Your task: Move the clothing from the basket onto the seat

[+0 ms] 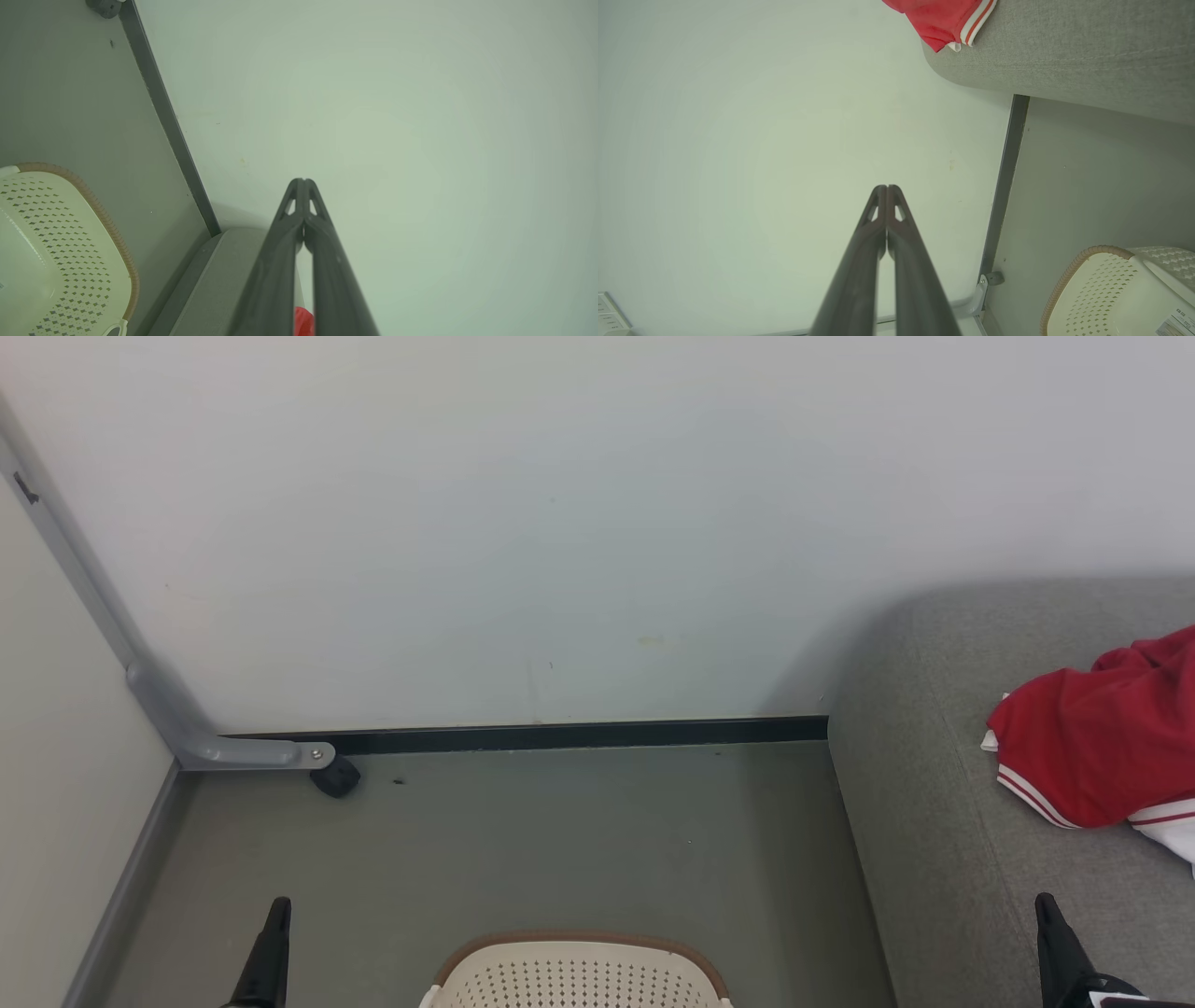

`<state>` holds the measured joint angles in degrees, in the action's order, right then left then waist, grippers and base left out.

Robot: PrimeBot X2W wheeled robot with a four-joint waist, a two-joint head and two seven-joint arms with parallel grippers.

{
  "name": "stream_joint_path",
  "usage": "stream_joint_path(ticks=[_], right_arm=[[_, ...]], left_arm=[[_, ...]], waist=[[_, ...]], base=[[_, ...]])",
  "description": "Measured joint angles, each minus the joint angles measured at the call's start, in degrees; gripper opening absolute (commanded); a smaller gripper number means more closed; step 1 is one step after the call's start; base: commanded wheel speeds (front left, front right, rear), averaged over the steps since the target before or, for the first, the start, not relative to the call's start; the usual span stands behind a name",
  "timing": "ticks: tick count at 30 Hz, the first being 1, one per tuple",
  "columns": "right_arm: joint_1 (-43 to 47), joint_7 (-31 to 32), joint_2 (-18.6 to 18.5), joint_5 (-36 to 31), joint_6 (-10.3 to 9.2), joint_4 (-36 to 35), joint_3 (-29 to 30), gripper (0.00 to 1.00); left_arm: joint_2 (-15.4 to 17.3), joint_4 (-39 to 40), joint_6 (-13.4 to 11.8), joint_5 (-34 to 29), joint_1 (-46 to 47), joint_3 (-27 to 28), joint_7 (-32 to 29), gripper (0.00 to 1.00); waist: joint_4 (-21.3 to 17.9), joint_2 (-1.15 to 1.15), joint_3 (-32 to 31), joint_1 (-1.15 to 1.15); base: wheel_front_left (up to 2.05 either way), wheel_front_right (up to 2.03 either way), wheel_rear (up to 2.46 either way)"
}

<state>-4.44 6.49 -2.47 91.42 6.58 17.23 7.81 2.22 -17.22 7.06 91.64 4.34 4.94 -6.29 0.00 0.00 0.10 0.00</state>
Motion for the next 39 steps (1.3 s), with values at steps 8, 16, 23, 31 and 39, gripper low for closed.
stream_joint_path(ticks=[8,16,23,31,39], right_arm=[[0.0,0.0,0.0,0.0,0.0,0.0,0.0,0.0],[0.0,0.0,0.0,0.0,0.0,0.0,0.0,0.0],[0.0,0.0,0.0,0.0,0.0,0.01,0.0,0.0],[0.0,0.0,0.0,0.0,0.0,0.01,0.0,0.0],[0.0,0.0,0.0,0.0,0.01,0.01,0.0,0.0]], left_arm=[[0.0,0.0,0.0,-0.01,0.0,0.0,0.0,0.0],[0.0,0.0,0.0,0.0,0.0,0.0,0.0,0.0],[0.0,0.0,0.0,-0.01,0.0,0.0,0.0,0.0],[0.0,0.0,0.0,-0.01,0.0,0.0,0.0,0.0],[0.0,0.0,0.0,-0.01,0.0,0.0,0.0,0.0]], waist=[[0.0,0.0,0.0,0.0],[0.0,0.0,0.0,0.0],[0.0,0.0,0.0,0.0],[0.0,0.0,0.0,0.0],[0.0,0.0,0.0,0.0]], base=[[0.0,0.0,0.0],[0.0,0.0,0.0],[0.0,0.0,0.0],[0.0,0.0,0.0],[0.0,0.0,0.0]])
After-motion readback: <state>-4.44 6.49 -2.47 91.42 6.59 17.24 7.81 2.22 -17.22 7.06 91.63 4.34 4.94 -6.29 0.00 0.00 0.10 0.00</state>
